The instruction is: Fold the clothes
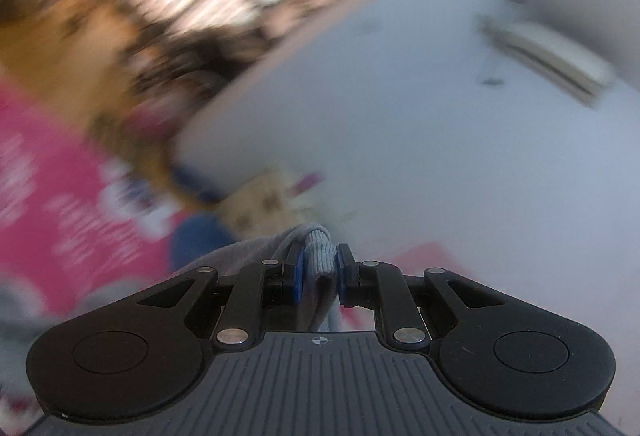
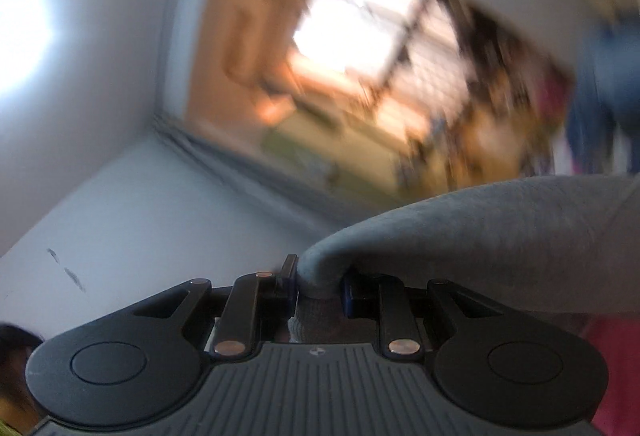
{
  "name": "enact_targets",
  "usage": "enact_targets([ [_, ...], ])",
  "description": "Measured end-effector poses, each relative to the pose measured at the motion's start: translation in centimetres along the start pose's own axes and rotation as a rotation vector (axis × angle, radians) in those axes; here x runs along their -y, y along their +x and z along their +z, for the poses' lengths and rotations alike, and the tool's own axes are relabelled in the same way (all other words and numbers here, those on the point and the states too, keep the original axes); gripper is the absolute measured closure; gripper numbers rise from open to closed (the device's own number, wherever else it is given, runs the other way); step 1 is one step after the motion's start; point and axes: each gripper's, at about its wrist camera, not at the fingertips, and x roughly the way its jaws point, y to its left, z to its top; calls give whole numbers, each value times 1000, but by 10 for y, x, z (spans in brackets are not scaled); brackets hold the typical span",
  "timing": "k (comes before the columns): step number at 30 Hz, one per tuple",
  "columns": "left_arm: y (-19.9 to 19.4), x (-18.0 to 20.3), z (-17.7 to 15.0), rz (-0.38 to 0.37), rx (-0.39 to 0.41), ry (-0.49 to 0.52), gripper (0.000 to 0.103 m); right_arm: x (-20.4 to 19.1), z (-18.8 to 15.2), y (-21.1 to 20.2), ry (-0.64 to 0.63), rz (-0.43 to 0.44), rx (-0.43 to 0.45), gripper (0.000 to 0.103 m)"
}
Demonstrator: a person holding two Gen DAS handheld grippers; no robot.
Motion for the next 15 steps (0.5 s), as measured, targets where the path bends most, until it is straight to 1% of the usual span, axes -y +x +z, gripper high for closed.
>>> enact_targets([
  [2,-24,-40,2,103,3,-50,89,24,-33,46,73,-11,-126,79],
  [4,-60,-72,13,190,25,-71,89,39,-66,86,110,-7,-251,79],
  [5,-79,-87,19,232,36,-81,89,45,-85,111,117,-7,-319,79],
  [8,-134,-132,38,359,71,-110,90,57,-140,182,119,10,-486,79],
  [10,-171,-149,63,434,85,-100,90,56,-172,230,106,43,-584,80],
  [12,-208,-165,89,508,99,-86,90,42,-209,282,44,82,-677,79],
  [14,-235,-172,111,572,113,-41,90,29,-239,333,1,138,-738,80],
  [15,-244,-177,123,598,118,-18,90,26,-253,356,-18,157,-754,80],
])
